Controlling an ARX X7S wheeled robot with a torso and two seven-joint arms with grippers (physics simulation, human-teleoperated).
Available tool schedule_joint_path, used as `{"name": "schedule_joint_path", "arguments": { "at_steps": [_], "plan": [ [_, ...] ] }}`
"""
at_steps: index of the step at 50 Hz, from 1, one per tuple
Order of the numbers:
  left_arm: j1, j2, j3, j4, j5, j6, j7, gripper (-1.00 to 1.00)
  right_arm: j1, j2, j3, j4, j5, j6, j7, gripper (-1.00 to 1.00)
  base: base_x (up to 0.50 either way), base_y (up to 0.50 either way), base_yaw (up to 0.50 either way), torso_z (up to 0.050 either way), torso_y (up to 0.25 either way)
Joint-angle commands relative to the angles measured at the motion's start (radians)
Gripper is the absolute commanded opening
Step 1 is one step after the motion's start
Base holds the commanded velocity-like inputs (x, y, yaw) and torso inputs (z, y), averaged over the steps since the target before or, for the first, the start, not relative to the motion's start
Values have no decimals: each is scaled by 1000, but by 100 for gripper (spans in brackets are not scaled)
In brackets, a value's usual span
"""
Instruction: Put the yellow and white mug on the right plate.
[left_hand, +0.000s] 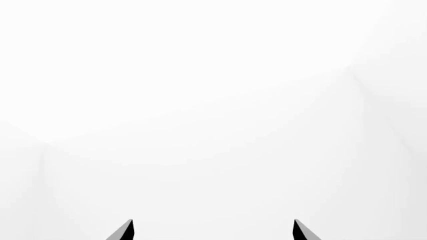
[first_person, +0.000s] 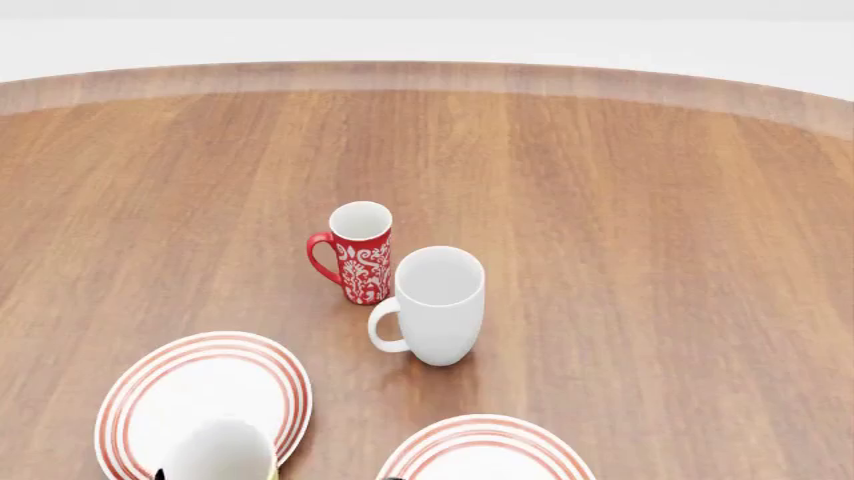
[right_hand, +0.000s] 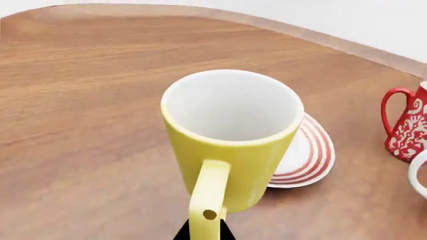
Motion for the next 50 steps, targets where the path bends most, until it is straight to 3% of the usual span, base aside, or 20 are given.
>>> {"name": "schedule_joint_path", "arguments": {
  "at_steps": [1, 25, 50],
  "plan": [
    [9, 17, -22, 47, 10, -41, 35, 100, 22, 114, 111, -164, 41, 71, 25, -100, 0, 0, 0, 0, 0],
    [12, 10, -17, 85, 11, -86, 38, 100, -94, 342, 199, -415, 119, 155, 98, -100, 0, 0, 0, 0, 1],
    [9, 1, 2, 74, 28, -87, 23, 100, -147, 417, 276, -440, 196, 186, 150, -100, 0, 0, 0, 0, 0]
  ]
}}
